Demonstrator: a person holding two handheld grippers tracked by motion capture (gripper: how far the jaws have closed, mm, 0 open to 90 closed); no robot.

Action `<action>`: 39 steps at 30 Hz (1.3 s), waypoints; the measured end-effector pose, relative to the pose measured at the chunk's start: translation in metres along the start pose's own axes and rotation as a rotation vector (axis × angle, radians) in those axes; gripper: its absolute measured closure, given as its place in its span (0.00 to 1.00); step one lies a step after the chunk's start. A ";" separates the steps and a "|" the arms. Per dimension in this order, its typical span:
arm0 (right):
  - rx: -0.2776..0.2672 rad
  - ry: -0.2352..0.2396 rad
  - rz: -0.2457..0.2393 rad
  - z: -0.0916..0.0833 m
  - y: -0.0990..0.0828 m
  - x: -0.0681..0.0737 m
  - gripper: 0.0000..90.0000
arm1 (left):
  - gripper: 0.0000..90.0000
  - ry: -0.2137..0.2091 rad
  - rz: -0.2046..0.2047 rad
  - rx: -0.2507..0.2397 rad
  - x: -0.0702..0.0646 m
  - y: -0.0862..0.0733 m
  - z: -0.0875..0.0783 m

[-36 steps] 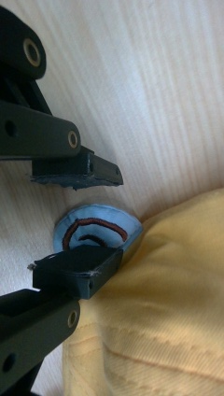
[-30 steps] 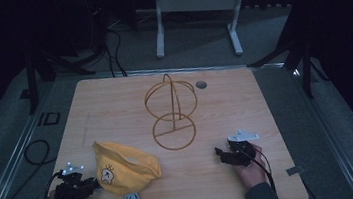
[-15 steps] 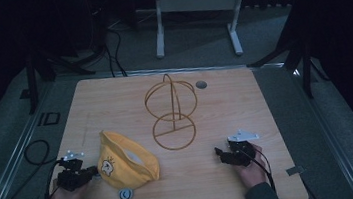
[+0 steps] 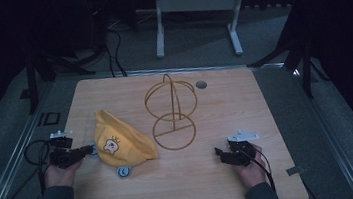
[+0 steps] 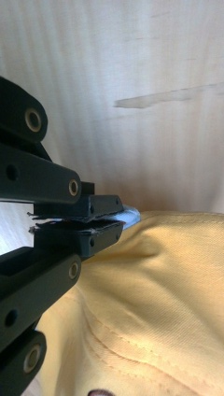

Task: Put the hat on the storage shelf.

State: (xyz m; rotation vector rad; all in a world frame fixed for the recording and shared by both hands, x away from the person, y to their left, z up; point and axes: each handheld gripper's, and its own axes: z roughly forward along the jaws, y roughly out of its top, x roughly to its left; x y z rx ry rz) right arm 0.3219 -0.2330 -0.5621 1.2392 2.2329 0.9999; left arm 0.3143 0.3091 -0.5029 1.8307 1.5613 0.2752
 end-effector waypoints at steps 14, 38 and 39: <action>0.000 0.000 -0.001 0.000 0.000 0.000 0.38 | 0.96 -0.082 0.064 -0.090 -0.027 0.040 -0.031; -0.001 0.000 0.001 0.000 0.000 0.000 0.38 | 0.96 -0.203 0.153 -0.163 -0.070 0.068 -0.082; 0.000 0.000 0.002 0.000 0.000 0.000 0.38 | 0.96 -0.198 0.146 -0.161 -0.069 0.072 -0.081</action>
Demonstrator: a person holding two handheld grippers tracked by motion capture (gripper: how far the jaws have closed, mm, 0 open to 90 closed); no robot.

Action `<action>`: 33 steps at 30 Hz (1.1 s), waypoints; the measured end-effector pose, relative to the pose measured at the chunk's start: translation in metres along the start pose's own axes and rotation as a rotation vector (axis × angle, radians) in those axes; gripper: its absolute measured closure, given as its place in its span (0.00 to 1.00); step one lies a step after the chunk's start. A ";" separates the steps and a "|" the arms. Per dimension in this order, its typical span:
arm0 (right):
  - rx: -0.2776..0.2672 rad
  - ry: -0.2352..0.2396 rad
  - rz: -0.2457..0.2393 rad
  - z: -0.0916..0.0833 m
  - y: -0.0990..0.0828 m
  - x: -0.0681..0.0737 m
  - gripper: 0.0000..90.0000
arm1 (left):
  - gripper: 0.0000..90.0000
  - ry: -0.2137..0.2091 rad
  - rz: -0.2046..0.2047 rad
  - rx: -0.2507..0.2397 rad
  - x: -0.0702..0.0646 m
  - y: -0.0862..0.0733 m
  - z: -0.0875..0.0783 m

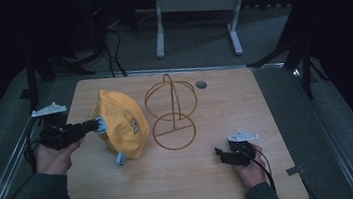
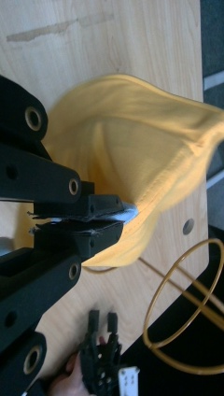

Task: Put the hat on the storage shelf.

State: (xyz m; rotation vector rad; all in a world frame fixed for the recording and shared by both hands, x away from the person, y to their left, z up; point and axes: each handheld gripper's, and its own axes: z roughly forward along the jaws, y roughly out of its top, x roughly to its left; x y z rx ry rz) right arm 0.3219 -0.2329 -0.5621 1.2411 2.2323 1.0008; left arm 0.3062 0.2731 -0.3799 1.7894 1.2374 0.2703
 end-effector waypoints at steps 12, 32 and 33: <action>0.000 0.000 -0.002 0.000 0.000 0.000 0.38 | 0.87 0.157 0.007 0.086 0.031 0.025 0.039; 0.000 0.000 -0.002 0.000 0.000 0.000 0.37 | 0.41 0.365 0.119 0.216 0.005 0.022 0.060; 0.000 0.000 -0.002 0.000 0.000 0.000 0.37 | 0.41 0.365 0.119 0.216 0.005 0.022 0.060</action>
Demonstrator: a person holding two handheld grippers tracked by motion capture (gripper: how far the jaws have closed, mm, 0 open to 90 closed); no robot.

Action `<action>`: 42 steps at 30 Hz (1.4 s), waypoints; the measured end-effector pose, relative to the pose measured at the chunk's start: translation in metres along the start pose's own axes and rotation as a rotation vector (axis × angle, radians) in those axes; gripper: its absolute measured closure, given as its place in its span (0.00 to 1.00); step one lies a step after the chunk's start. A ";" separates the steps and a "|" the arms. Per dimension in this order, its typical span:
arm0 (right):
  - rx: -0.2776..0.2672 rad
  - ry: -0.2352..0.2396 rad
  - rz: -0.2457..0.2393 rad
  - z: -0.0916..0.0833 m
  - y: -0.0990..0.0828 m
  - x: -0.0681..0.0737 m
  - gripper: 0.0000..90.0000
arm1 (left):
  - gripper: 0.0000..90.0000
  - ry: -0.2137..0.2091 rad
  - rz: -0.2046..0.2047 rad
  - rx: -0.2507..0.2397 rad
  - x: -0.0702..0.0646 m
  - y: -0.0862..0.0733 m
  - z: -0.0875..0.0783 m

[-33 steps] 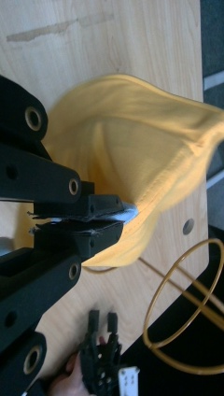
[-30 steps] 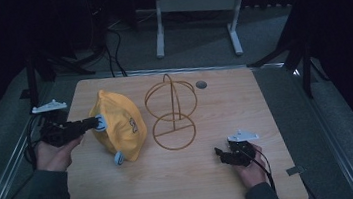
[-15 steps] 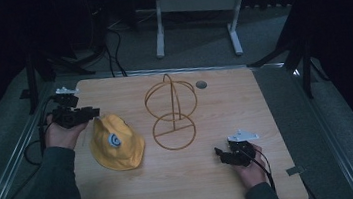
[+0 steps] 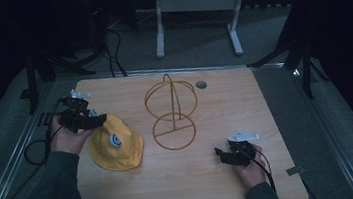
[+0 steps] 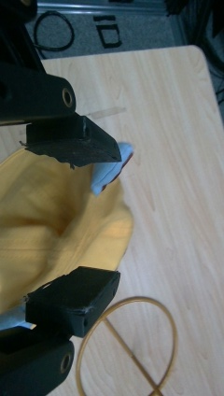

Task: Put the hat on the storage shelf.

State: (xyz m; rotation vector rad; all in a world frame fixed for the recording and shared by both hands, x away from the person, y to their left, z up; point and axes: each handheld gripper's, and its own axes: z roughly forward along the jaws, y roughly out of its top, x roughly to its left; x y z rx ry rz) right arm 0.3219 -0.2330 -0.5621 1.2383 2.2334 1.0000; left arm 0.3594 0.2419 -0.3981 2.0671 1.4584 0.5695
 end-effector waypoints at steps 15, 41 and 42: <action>0.002 0.000 -0.002 0.000 0.000 0.000 0.37 | 0.42 -0.064 -0.061 0.143 -0.012 -0.008 0.033; 0.002 0.001 -0.002 0.000 0.000 0.000 0.37 | 0.94 -0.095 0.066 0.161 -0.002 0.002 0.019; 0.002 0.000 -0.002 0.000 0.000 0.000 0.37 | 0.94 -0.098 0.074 0.153 -0.001 0.002 0.017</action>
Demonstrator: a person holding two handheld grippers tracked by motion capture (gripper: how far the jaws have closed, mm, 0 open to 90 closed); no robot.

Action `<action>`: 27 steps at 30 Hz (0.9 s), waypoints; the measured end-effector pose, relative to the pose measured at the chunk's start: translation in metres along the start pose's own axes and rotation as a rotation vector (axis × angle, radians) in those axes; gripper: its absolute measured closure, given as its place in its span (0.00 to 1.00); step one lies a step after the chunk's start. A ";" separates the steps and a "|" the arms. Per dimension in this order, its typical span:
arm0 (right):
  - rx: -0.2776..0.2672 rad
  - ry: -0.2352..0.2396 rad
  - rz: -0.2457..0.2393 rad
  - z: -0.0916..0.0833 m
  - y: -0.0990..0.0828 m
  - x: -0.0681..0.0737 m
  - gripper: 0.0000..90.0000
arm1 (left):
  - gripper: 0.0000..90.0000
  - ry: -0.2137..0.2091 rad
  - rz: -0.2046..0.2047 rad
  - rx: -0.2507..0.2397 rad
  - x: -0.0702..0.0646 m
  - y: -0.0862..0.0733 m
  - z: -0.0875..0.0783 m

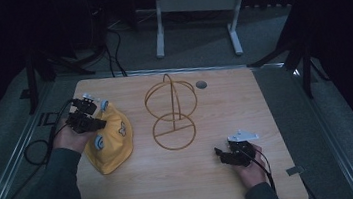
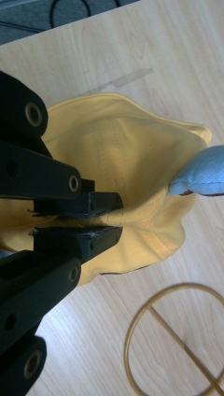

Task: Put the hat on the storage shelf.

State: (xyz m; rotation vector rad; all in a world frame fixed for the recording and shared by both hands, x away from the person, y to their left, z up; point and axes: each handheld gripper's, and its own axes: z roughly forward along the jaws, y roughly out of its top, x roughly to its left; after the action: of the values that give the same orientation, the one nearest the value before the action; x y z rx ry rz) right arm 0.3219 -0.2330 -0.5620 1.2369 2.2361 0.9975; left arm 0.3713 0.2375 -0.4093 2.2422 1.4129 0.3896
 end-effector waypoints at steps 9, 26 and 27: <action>0.000 0.000 0.001 0.000 0.000 0.000 0.37 | 0.94 -0.024 0.023 -0.077 0.006 0.005 -0.020; -0.002 0.000 -0.001 0.000 0.000 0.000 0.37 | 0.94 -0.053 0.107 -0.122 0.013 0.015 -0.040; -0.002 0.000 -0.001 0.000 0.000 0.000 0.37 | 0.94 -0.054 0.111 -0.121 0.013 0.015 -0.040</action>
State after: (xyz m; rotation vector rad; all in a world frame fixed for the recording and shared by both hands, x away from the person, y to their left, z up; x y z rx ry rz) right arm 0.3220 -0.2329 -0.5620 1.2355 2.2350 0.9992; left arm 0.3699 0.2527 -0.3673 2.2208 1.2087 0.4356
